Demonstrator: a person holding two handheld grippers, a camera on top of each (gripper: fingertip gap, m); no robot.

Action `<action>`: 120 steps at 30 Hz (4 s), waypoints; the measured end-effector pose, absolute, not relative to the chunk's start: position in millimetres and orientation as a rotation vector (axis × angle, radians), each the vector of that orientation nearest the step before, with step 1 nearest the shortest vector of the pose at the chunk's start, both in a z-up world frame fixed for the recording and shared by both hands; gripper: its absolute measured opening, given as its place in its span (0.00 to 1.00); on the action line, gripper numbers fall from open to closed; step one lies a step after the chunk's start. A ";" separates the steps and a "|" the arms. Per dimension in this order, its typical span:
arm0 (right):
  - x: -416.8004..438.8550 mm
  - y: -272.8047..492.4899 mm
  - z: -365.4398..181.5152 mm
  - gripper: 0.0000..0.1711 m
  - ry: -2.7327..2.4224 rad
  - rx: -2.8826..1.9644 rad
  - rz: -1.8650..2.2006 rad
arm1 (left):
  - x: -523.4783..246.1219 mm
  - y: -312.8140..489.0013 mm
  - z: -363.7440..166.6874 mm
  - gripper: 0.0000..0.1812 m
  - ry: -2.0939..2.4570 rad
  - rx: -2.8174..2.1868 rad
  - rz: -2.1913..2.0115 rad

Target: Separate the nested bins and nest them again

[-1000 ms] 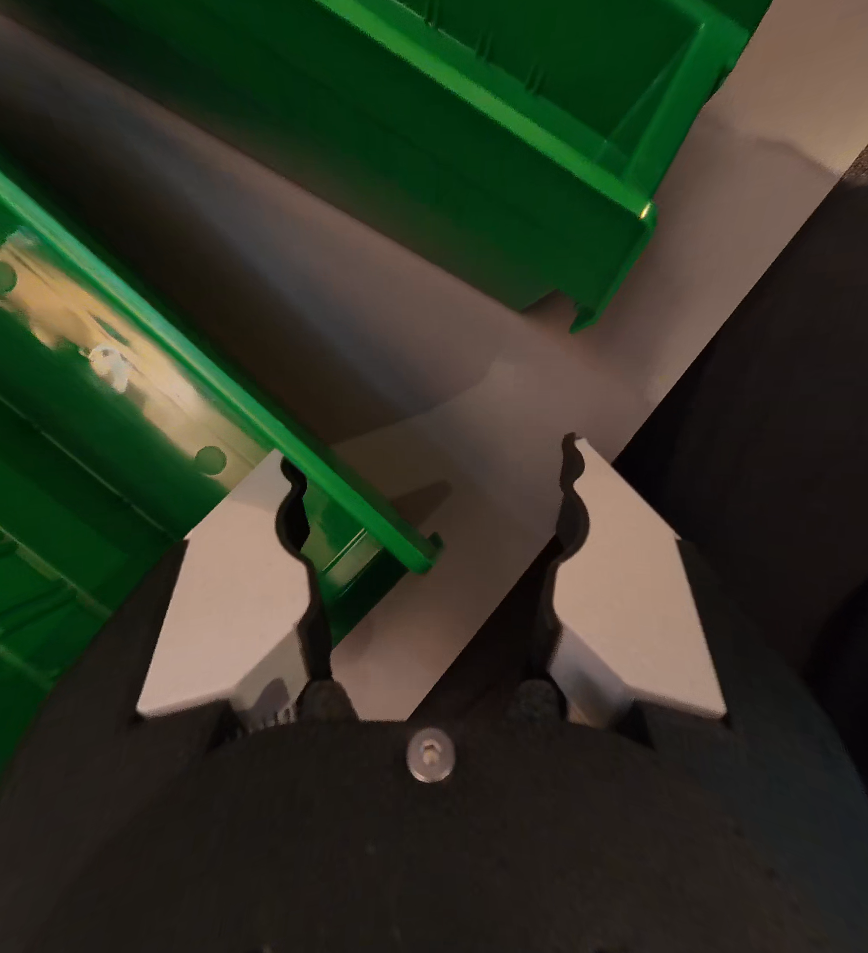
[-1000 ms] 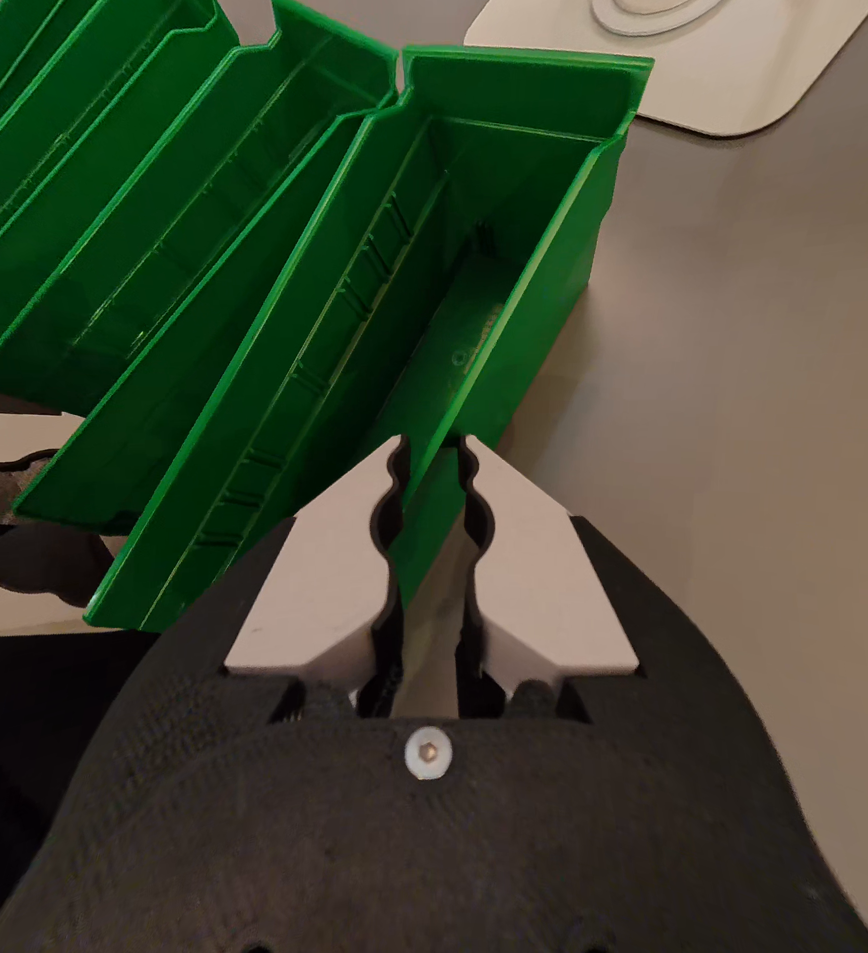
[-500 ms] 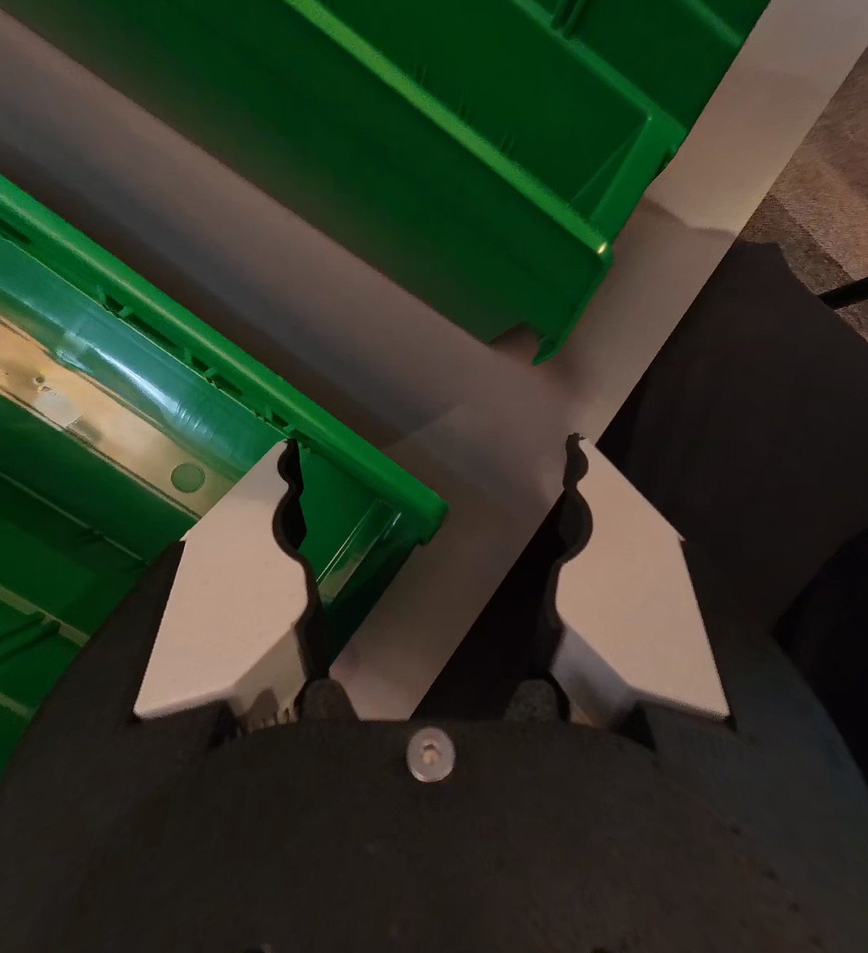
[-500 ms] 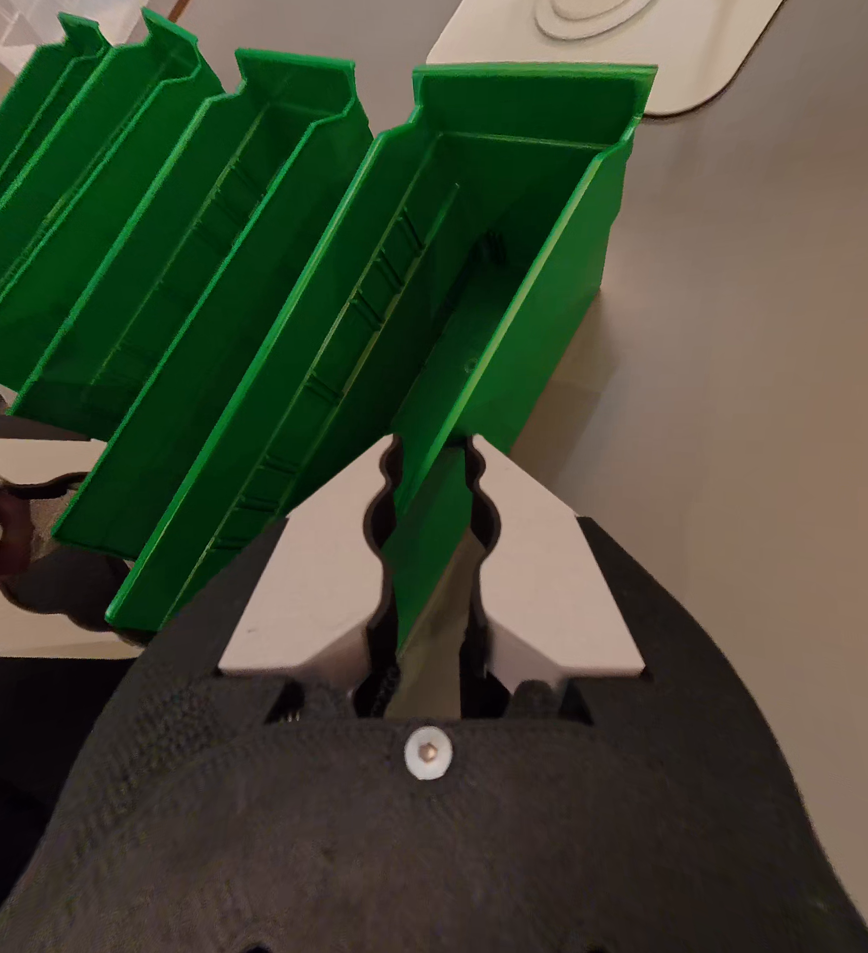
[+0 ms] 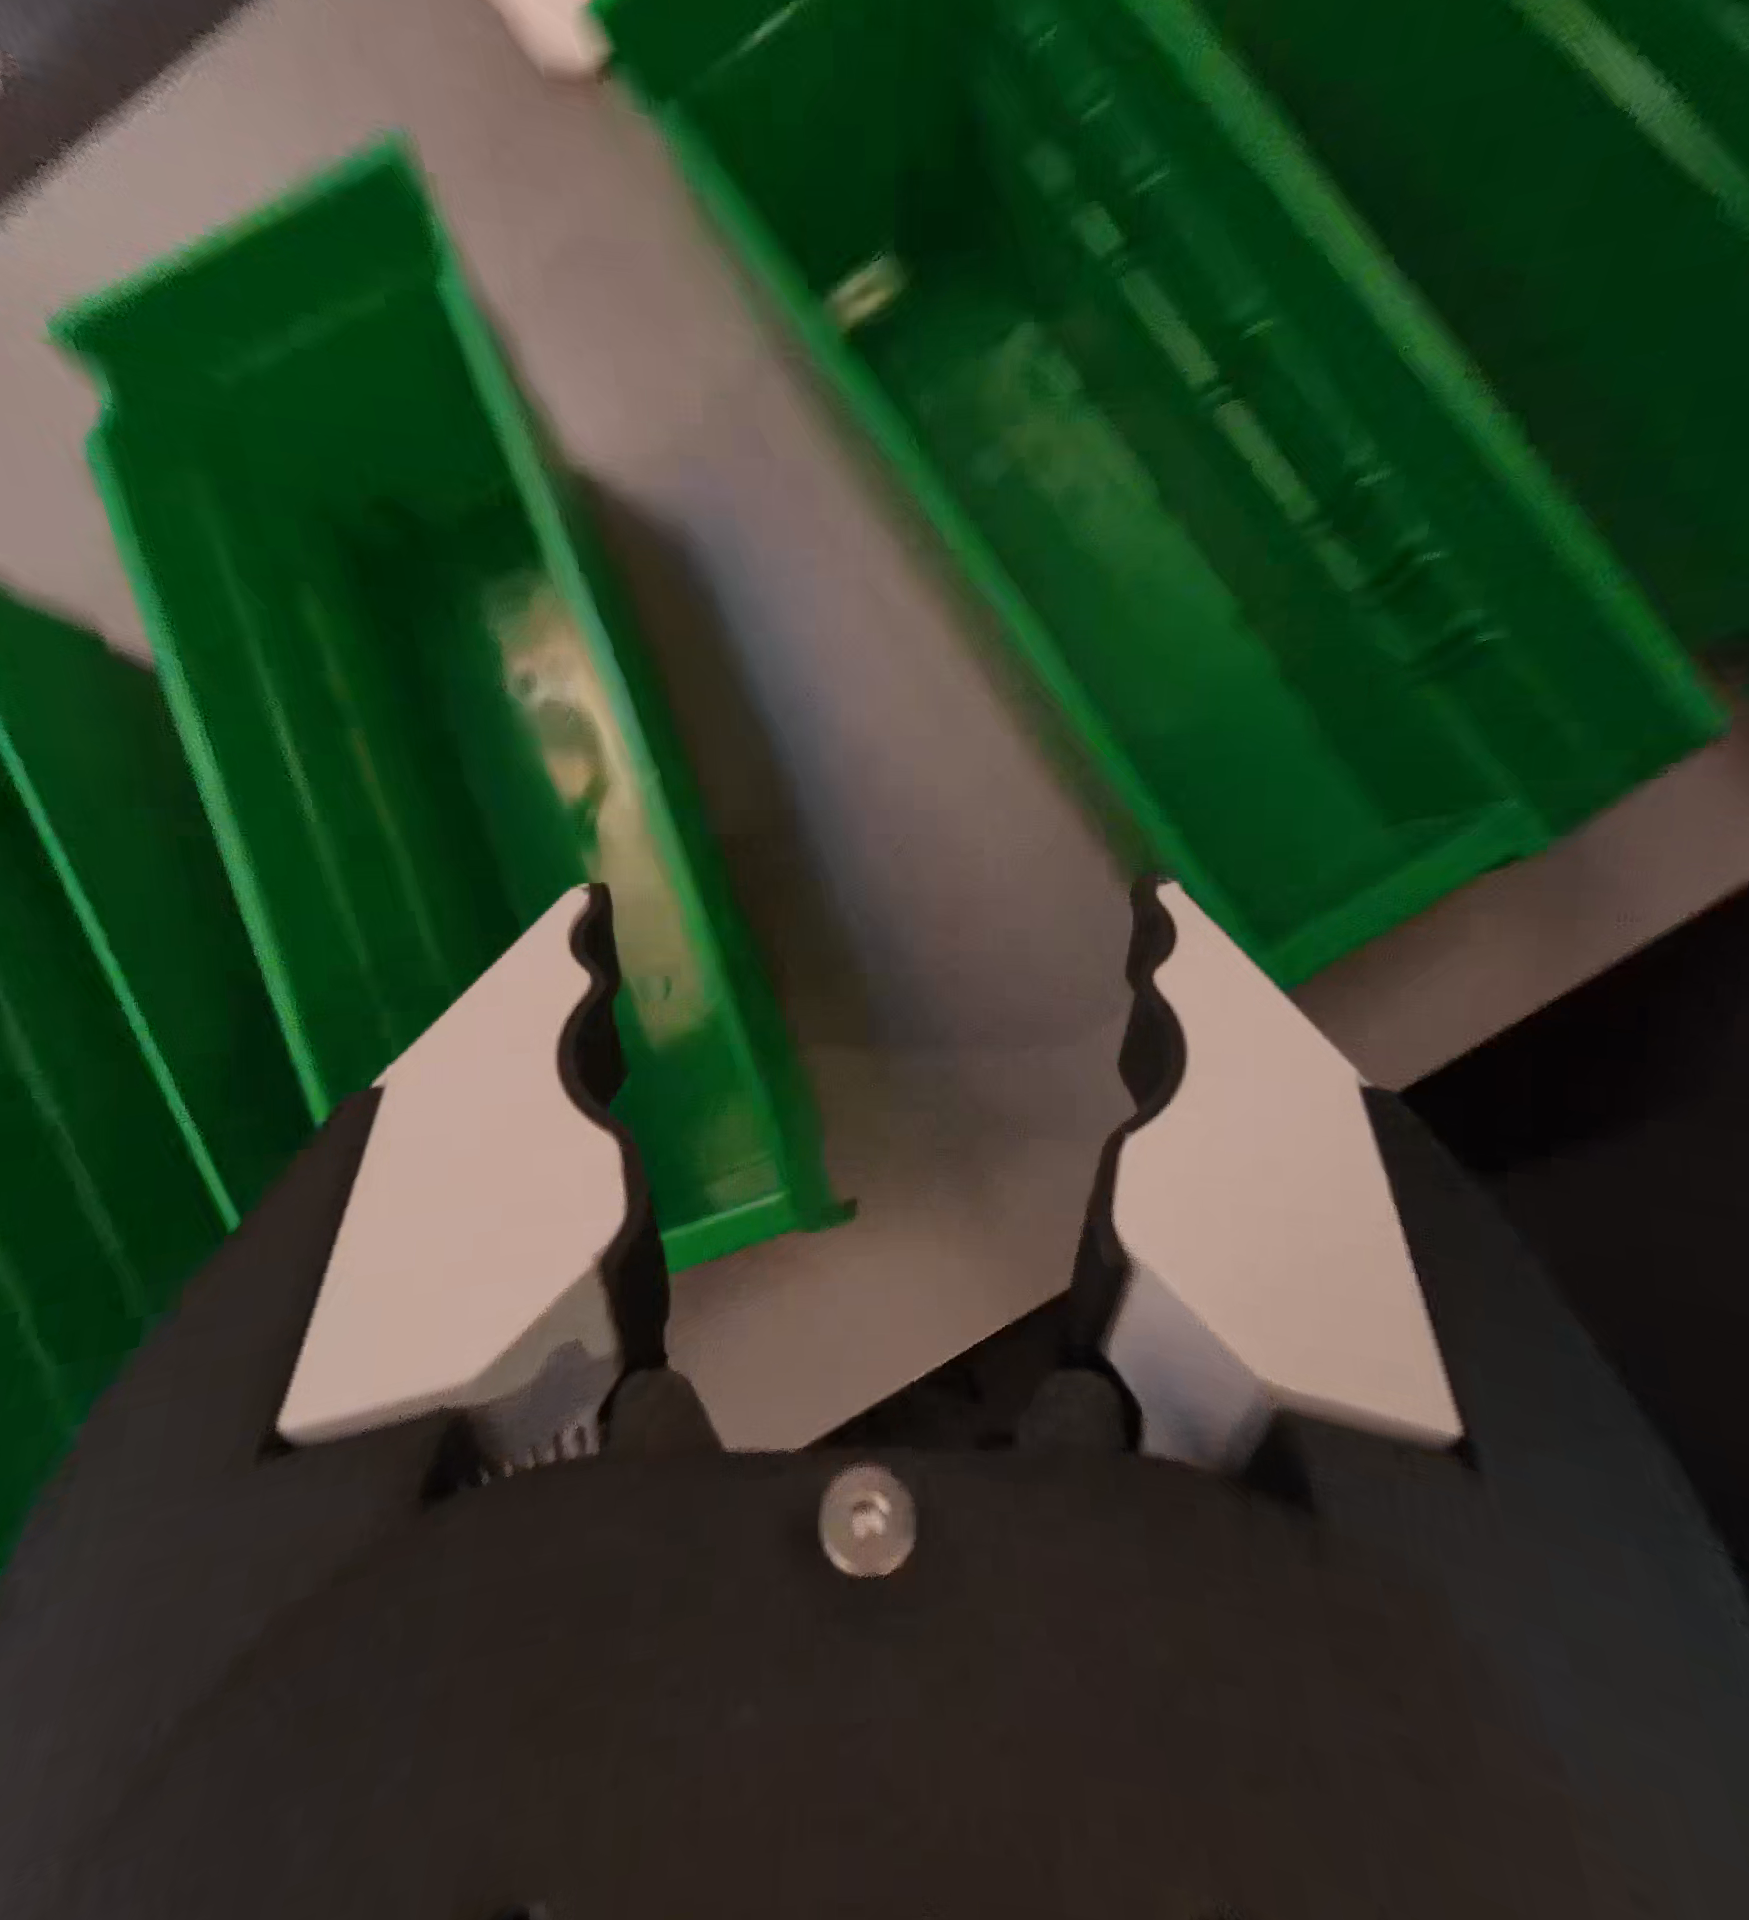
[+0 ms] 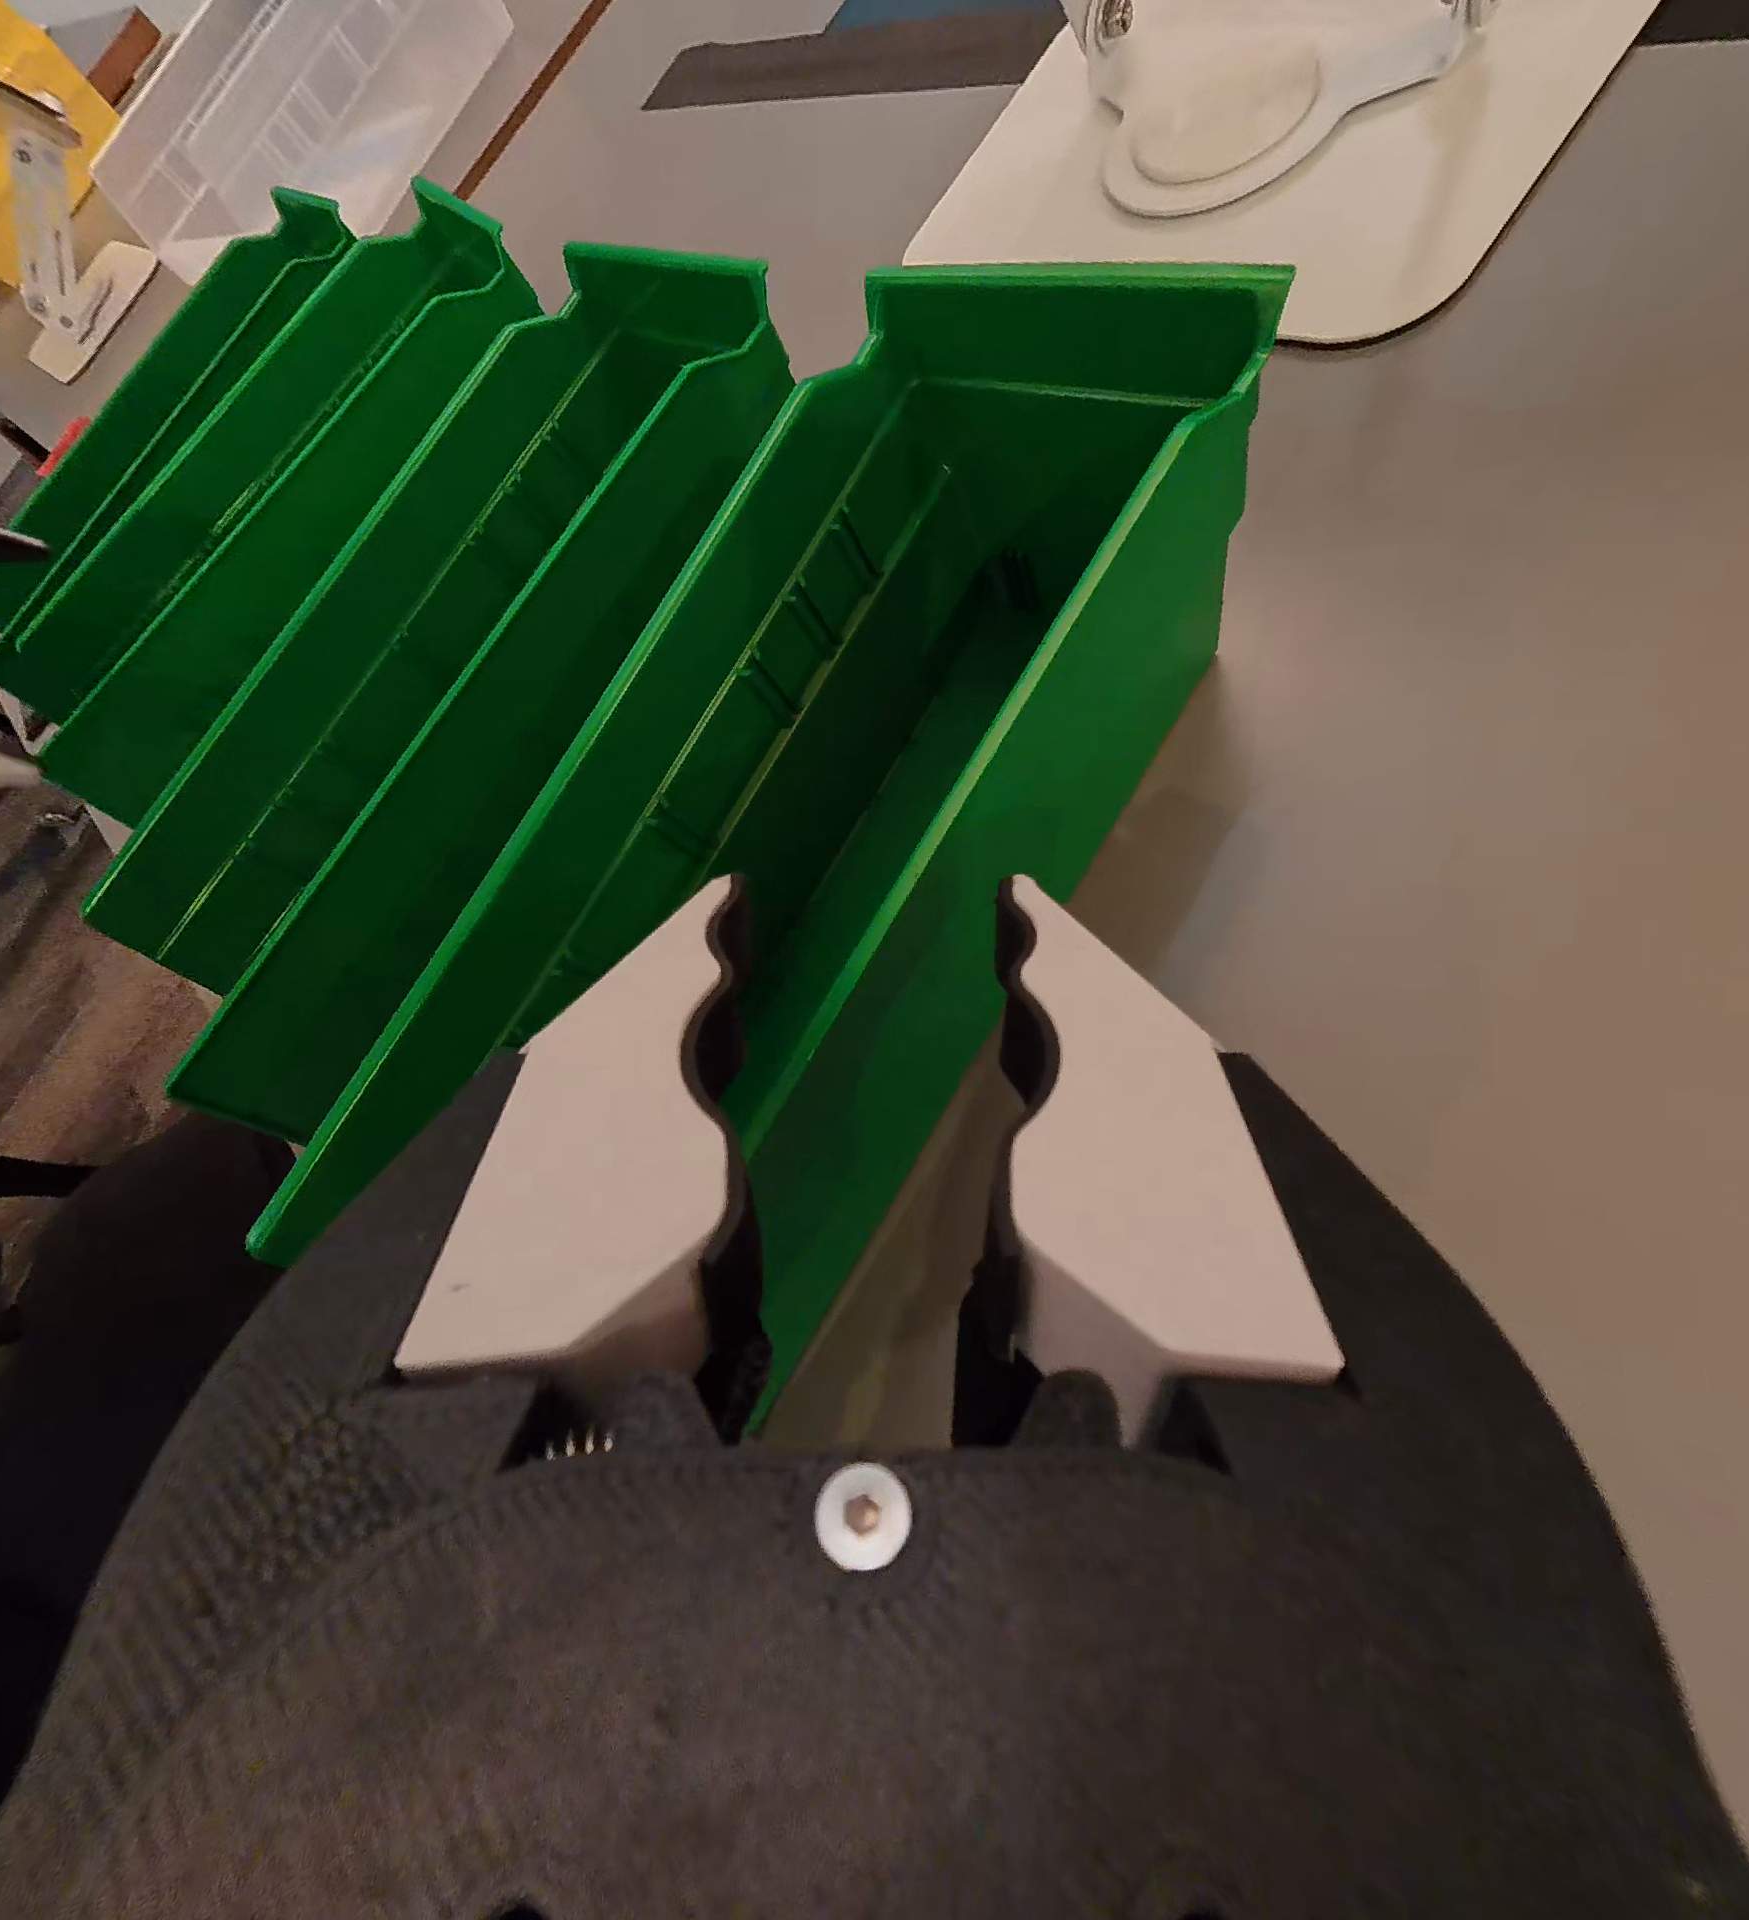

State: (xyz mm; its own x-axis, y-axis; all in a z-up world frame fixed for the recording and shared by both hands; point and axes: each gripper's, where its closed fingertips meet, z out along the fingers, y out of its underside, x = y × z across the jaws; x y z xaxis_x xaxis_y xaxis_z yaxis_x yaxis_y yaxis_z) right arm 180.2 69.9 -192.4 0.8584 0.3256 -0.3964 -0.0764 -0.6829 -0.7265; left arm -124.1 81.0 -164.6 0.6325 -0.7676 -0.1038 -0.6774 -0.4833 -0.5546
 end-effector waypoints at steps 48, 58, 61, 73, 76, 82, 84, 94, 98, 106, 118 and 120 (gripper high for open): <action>177.4 70.3 -201.9 0.24 -0.210 -2.241 0.703 | -315.3 150.3 -176.1 0.74 0.496 -2.512 -0.127; 175.5 70.1 -203.5 0.24 -0.214 -2.245 0.708 | -323.9 190.0 -188.2 0.79 0.524 -2.562 -0.038; 175.3 70.0 -204.6 0.24 -0.217 -2.249 0.709 | -318.5 198.2 -201.0 0.79 0.562 -2.660 -0.047; 177.9 71.3 -209.0 0.24 -0.213 -2.257 0.719 | -321.7 213.9 -220.6 0.62 0.592 -2.751 -0.020; 178.3 71.6 -209.6 0.24 -0.211 -2.257 0.722 | -322.8 214.6 -218.5 0.59 0.560 -2.736 -0.066; 178.0 71.7 -209.6 0.24 -0.210 -2.257 0.723 | -328.0 213.6 -207.5 0.56 0.532 -2.702 -0.066; 177.7 71.7 -209.6 0.24 -0.211 -2.257 0.724 | -329.1 213.2 -202.9 0.56 0.525 -2.688 -0.064; 176.9 71.6 -209.6 0.24 -0.211 -2.256 0.732 | -314.8 199.5 -118.3 0.56 0.485 -2.466 -0.047; 176.2 72.3 -208.8 0.24 -0.214 -2.251 0.737 | -281.3 180.1 -77.6 0.57 0.507 -2.367 -0.103; 175.9 71.8 -207.4 0.24 -0.220 -2.249 0.738 | -204.5 150.3 -89.1 0.57 0.567 -2.411 -0.233; 178.1 72.9 -207.1 0.24 -0.213 -2.246 0.752 | -160.9 142.7 -93.8 0.58 0.579 -2.448 -0.224; 177.6 72.5 -206.5 0.24 -0.217 -2.246 0.750 | -161.6 143.1 -106.0 0.58 0.550 -2.472 -0.217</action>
